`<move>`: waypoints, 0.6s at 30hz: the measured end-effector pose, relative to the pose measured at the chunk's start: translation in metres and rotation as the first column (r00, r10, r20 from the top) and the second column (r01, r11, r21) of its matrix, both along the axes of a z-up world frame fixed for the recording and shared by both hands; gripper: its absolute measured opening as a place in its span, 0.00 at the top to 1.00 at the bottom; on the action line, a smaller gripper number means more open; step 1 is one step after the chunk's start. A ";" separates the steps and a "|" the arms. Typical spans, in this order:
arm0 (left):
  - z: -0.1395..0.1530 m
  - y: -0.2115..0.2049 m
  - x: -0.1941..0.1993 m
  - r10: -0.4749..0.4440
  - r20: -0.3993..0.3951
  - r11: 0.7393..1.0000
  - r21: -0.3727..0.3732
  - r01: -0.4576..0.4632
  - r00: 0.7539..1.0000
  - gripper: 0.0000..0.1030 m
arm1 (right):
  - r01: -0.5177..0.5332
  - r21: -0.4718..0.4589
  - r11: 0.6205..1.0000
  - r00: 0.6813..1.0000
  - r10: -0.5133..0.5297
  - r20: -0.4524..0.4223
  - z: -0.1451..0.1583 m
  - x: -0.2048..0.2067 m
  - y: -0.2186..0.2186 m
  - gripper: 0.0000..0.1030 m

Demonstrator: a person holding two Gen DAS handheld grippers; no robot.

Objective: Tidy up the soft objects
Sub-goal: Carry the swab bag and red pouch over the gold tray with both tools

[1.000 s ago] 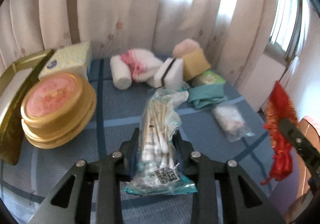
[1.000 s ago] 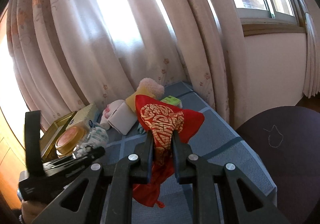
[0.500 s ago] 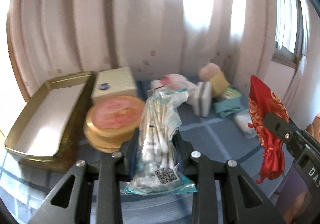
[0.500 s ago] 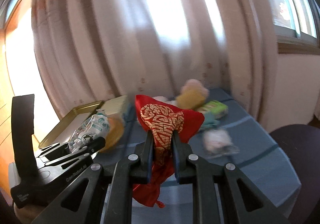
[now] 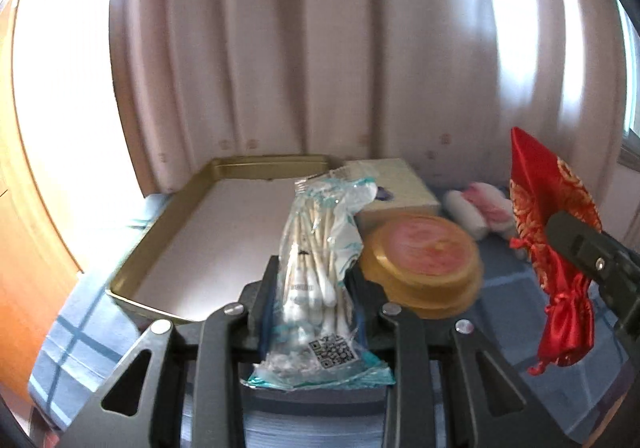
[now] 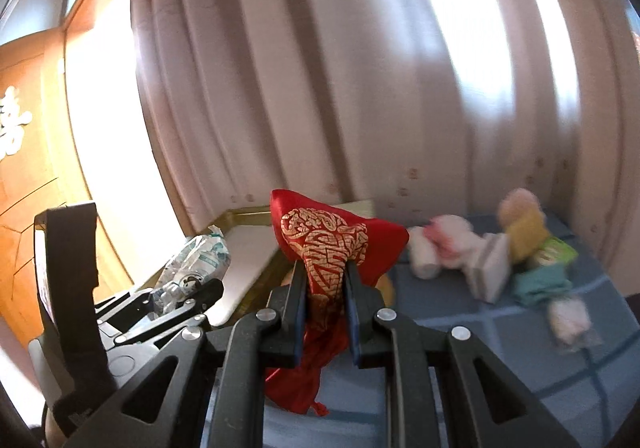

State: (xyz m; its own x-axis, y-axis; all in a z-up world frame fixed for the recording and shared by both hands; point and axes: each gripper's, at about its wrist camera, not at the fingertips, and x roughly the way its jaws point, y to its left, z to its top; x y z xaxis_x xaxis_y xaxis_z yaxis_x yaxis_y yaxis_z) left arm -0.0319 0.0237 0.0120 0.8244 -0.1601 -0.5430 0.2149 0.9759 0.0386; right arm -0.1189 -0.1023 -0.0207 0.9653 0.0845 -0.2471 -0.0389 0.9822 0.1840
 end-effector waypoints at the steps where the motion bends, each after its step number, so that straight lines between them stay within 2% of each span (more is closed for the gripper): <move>1: 0.000 0.008 0.002 0.018 0.001 1.000 -0.001 -0.018 1.000 0.72 | -0.012 -0.008 1.000 1.000 0.012 0.006 0.002 0.006 0.009 0.82; 4: 0.000 0.028 0.011 0.068 -0.004 0.998 -0.010 -0.068 0.998 0.72 | -0.042 -0.021 0.999 0.999 0.042 0.012 0.006 0.018 0.027 0.82; 10: 0.001 0.062 0.025 0.175 0.016 0.984 0.023 -0.176 0.984 0.72 | -0.076 -0.061 0.995 0.997 0.077 0.017 0.008 0.050 0.059 0.82; 18: -0.007 0.095 0.048 0.262 0.005 0.964 0.044 -0.262 0.965 0.72 | -0.079 -0.101 0.992 0.996 0.076 -0.036 -0.003 0.106 0.086 0.82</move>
State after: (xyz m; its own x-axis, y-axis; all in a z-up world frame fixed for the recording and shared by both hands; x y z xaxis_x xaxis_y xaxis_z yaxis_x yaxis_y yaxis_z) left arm 0.0164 0.1182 0.0049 0.8339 0.0861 -0.5451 -0.0485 0.9954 0.0830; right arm -0.0133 -0.0167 -0.0236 0.9482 0.1318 -0.2890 -0.1116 0.9901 0.0853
